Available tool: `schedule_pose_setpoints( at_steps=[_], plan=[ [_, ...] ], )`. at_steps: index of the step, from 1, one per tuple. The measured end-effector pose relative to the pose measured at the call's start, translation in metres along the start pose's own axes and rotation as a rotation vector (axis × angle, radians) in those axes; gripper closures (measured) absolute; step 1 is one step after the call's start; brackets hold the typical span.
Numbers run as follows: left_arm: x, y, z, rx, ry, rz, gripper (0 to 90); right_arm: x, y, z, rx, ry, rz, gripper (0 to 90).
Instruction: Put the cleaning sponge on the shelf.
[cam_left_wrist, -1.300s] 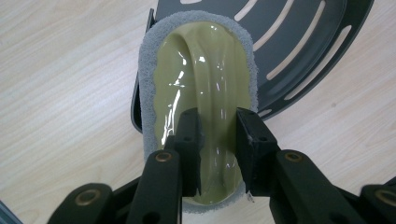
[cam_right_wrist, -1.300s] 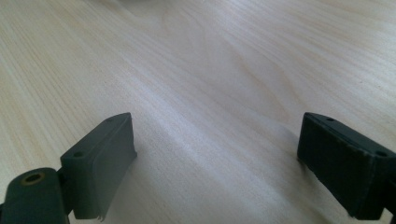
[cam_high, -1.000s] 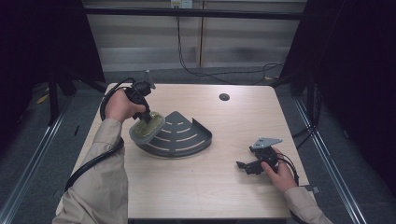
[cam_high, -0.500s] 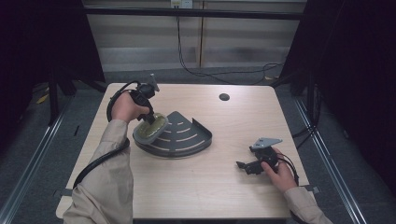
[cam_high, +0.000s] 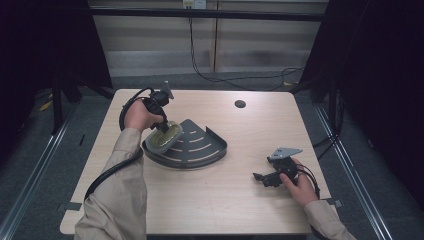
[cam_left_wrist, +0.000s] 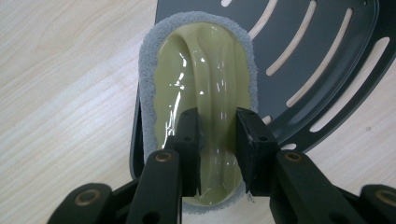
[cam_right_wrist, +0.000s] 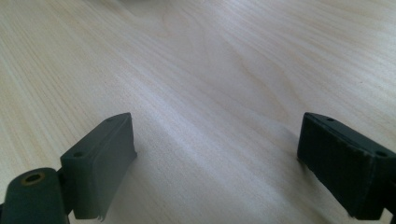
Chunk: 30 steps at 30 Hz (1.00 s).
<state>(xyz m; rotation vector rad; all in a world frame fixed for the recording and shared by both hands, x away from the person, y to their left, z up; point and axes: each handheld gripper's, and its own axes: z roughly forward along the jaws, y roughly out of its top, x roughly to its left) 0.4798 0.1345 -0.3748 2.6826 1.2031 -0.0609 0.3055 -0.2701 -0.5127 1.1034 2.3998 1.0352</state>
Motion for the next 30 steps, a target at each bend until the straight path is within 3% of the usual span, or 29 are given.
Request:
schedule_pose_setpoints(
  at_steps=[12,30],
  plan=[
    [-0.001,0.004,0.013,0.008,0.024,0.018,71.4,0.000,0.000,0.000,0.000,0.000,0.000,10.5],
    [0.003,0.006,0.030,0.005,0.015,0.024,71.3,0.000,0.000,0.000,0.002,0.000,0.003,10.5]
  ],
)
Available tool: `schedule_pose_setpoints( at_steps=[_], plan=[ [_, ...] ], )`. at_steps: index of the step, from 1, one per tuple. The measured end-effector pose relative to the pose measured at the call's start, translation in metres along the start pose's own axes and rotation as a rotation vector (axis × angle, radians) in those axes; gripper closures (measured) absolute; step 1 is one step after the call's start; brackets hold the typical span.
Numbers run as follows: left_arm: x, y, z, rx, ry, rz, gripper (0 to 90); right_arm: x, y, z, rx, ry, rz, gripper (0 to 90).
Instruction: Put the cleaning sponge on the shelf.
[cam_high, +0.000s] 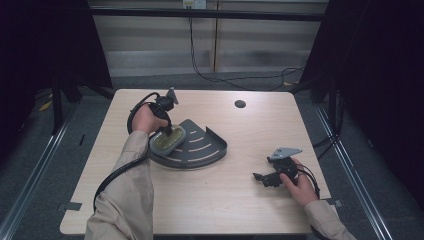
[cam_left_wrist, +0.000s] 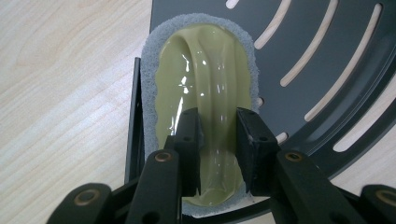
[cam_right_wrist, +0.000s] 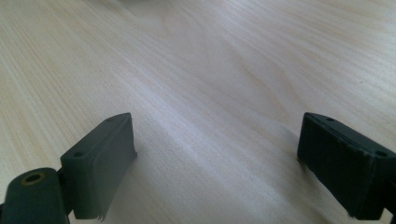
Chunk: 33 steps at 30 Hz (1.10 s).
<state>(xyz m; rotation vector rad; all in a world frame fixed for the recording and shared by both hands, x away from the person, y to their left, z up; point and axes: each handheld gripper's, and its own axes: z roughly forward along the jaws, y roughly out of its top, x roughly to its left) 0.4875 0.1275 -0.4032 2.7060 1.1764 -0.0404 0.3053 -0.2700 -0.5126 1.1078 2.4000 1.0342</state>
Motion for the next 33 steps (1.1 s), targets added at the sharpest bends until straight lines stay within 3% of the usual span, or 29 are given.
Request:
schedule_pose_setpoints(
  at_steps=[7,33],
  plan=[
    [0.004,-0.006,0.008,0.000,-0.011,-0.018,71.3,0.000,0.000,0.000,-0.002,0.001,-0.002,10.5],
    [0.008,-0.021,0.010,0.009,-0.004,-0.004,70.8,0.000,0.000,0.000,-0.001,0.001,0.000,10.5]
  ],
)
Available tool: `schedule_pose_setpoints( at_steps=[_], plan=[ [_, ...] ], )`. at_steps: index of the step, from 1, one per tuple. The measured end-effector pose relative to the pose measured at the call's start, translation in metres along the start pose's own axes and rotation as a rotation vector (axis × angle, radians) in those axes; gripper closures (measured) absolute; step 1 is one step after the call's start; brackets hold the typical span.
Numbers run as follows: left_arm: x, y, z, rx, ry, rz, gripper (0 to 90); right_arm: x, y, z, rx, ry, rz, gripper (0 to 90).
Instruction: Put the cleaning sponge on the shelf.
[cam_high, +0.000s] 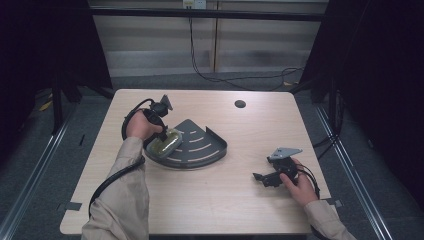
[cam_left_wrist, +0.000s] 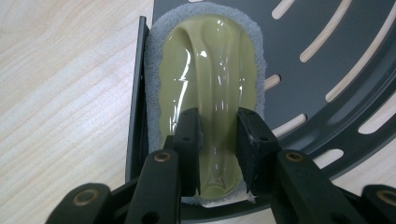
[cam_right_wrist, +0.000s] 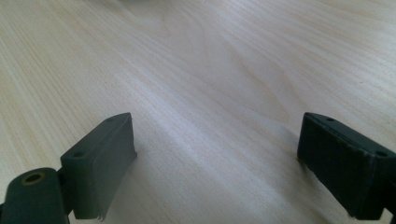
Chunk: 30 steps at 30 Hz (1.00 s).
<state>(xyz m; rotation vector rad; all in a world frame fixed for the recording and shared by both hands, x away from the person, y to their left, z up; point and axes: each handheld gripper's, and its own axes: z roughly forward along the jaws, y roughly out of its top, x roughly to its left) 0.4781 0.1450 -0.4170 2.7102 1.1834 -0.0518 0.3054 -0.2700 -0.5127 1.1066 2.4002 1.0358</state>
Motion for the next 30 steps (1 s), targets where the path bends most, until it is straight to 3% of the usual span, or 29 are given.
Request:
schedule_pose_setpoints(
  at_steps=[9,22,30],
  plan=[
    [-0.001,-0.001,0.000,-0.013,0.009,-0.023,69.7,0.000,0.000,0.000,0.000,0.000,0.000,10.5],
    [0.003,-0.008,-0.006,-0.051,0.034,-0.046,54.0,0.000,0.000,0.000,0.000,0.000,0.000,10.5],
    [0.003,-0.009,-0.013,-0.067,0.034,-0.062,49.8,0.000,0.000,0.000,-0.001,0.000,-0.001,10.5]
  ],
)
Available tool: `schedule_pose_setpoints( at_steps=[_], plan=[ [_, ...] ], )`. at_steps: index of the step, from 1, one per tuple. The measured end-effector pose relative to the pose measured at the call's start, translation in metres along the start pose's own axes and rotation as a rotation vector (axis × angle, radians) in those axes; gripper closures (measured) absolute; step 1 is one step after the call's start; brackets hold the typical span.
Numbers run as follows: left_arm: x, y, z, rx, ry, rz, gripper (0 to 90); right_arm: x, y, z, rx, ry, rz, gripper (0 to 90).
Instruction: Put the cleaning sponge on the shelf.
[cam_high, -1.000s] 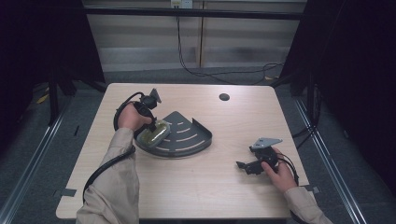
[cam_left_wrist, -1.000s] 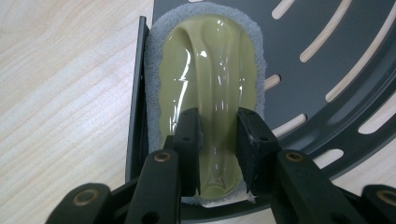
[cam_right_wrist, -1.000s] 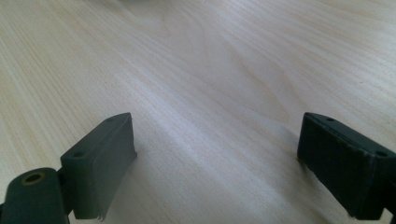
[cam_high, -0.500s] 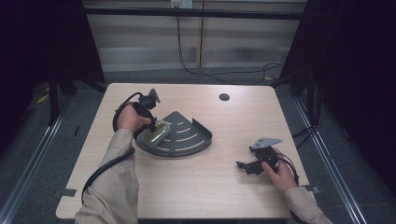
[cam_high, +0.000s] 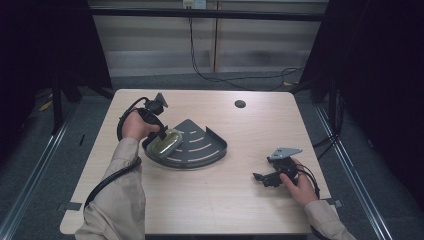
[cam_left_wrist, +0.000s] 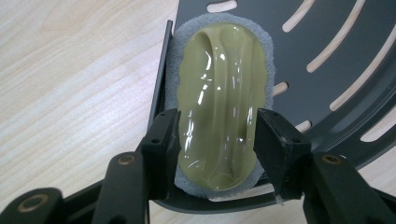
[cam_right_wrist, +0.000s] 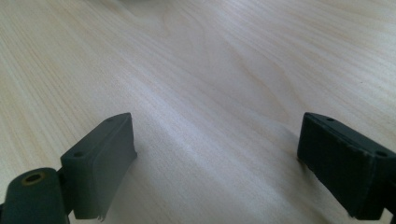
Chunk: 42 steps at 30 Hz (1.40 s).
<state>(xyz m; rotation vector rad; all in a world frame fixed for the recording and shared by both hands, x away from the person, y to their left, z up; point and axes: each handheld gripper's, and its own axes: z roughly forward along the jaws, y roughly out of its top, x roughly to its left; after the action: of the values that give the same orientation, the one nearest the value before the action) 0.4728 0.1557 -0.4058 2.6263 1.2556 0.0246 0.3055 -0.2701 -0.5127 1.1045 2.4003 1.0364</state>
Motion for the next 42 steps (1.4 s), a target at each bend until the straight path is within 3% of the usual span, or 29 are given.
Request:
schedule_pose_setpoints(
  at_steps=[24,34,42],
  plan=[
    [-0.003,-0.004,-0.010,-0.041,0.007,-0.047,33.6,0.000,0.000,0.000,-0.001,0.002,-0.001,10.6],
    [-0.002,-0.010,-0.011,-0.044,0.005,-0.083,21.3,0.000,0.000,0.000,0.000,0.002,0.000,10.6],
    [-0.003,-0.015,-0.016,-0.061,0.005,-0.095,19.6,0.000,0.000,0.000,-0.001,0.002,-0.002,10.6]
  ],
)
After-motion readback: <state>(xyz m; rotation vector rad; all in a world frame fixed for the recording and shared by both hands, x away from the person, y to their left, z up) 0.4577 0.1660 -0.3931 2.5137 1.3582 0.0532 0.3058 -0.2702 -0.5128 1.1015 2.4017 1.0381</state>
